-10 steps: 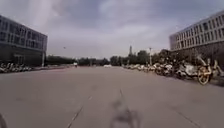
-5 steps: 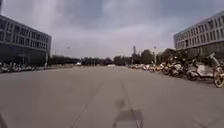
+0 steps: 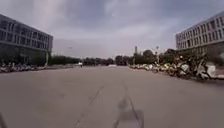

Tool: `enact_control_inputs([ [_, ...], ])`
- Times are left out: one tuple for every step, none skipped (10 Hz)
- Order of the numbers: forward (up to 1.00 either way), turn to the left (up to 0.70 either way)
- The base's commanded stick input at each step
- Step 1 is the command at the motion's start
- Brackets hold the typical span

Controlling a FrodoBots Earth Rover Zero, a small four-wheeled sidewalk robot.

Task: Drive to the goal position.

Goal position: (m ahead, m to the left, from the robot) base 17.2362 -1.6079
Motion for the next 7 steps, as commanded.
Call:
enact_control_inputs([
  [1.0,0.0],
  [1.0,0.0],
  [1.0,0.0],
  [1.0,0.0],
  [1.0,0.0],
  [1.0,0.0],
  [1.0,0.0],
])
